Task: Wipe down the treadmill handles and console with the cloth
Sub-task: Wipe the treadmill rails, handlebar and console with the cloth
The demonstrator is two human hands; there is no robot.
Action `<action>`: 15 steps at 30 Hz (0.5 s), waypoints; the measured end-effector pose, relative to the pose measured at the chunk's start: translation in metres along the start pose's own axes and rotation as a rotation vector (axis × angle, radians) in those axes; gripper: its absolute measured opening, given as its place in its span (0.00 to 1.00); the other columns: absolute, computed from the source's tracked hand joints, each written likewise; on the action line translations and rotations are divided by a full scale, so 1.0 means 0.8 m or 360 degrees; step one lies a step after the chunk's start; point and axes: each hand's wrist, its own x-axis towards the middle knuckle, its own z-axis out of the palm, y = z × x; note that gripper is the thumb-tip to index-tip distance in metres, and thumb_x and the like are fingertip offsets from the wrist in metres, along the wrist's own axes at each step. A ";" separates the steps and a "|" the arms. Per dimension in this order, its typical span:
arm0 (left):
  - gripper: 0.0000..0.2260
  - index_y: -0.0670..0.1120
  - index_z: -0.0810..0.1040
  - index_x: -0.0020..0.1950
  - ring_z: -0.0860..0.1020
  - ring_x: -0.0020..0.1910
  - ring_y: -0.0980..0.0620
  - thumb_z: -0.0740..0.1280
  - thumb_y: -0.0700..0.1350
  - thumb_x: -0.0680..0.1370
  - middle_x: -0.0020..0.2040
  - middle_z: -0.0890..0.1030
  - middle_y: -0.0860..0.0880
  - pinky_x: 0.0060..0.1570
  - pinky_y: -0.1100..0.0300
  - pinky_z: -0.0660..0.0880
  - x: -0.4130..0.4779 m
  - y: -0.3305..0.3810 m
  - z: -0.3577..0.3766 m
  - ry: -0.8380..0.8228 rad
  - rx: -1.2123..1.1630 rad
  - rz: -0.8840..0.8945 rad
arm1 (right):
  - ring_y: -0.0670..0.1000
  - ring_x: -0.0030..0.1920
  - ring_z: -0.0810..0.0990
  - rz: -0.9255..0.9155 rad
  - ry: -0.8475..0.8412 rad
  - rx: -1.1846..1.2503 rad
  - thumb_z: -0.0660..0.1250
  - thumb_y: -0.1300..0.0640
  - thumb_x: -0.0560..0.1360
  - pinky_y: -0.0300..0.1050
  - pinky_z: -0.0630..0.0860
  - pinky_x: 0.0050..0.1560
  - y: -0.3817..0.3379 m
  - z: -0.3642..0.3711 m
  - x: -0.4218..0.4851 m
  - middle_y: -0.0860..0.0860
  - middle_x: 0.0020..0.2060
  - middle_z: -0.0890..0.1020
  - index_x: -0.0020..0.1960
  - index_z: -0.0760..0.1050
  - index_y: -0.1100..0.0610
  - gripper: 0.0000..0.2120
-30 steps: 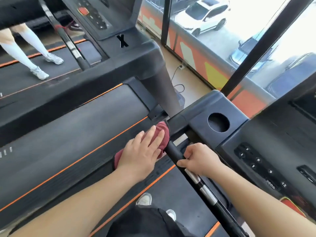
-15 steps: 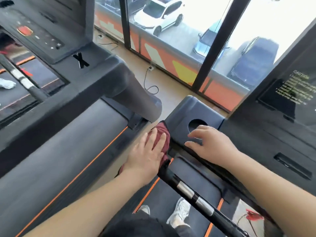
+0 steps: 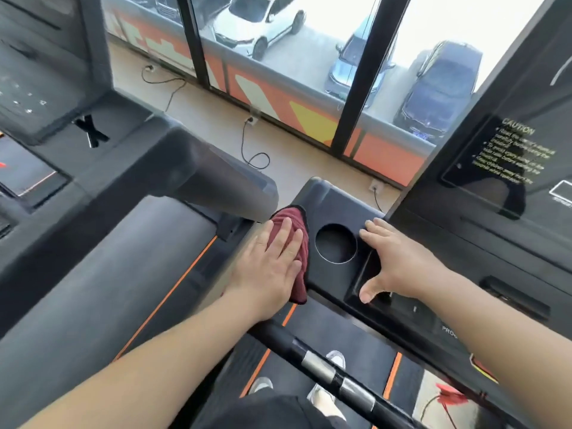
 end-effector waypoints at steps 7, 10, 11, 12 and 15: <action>0.29 0.50 0.41 0.84 0.38 0.82 0.43 0.41 0.58 0.85 0.84 0.39 0.49 0.81 0.47 0.44 0.039 0.015 -0.016 -0.0021 0.0088 0.0046 | 0.42 0.80 0.40 -0.0046 -0.0017 -0.0218 0.77 0.27 0.56 0.48 0.71 0.69 0.004 -0.003 0.003 0.39 0.80 0.55 0.79 0.61 0.48 0.57; 0.31 0.51 0.42 0.84 0.32 0.81 0.47 0.39 0.63 0.83 0.83 0.38 0.52 0.80 0.46 0.39 0.017 0.014 -0.018 -0.0074 0.0007 0.0186 | 0.42 0.80 0.37 -0.0083 -0.0017 -0.0210 0.74 0.24 0.56 0.47 0.68 0.71 0.011 -0.002 0.005 0.38 0.81 0.54 0.79 0.60 0.47 0.59; 0.32 0.52 0.42 0.84 0.32 0.81 0.48 0.39 0.64 0.83 0.83 0.37 0.53 0.80 0.47 0.38 0.025 0.012 -0.021 -0.0081 -0.0007 0.0210 | 0.41 0.80 0.36 -0.0080 -0.0027 -0.0176 0.74 0.24 0.56 0.47 0.67 0.72 0.013 -0.002 0.005 0.38 0.81 0.52 0.80 0.58 0.46 0.59; 0.32 0.53 0.41 0.84 0.32 0.81 0.48 0.39 0.65 0.82 0.83 0.38 0.54 0.80 0.47 0.38 0.040 0.011 -0.024 -0.0077 0.0006 0.0232 | 0.41 0.79 0.35 -0.0081 -0.0038 -0.0151 0.74 0.25 0.57 0.47 0.67 0.73 0.015 -0.003 0.006 0.38 0.81 0.50 0.81 0.57 0.46 0.59; 0.30 0.54 0.40 0.84 0.33 0.81 0.48 0.39 0.64 0.83 0.83 0.39 0.54 0.80 0.47 0.38 0.108 0.021 -0.033 -0.0062 0.0076 0.0268 | 0.41 0.79 0.34 -0.0092 -0.0053 -0.0124 0.75 0.26 0.58 0.47 0.65 0.74 0.016 -0.004 0.008 0.38 0.81 0.48 0.81 0.55 0.46 0.59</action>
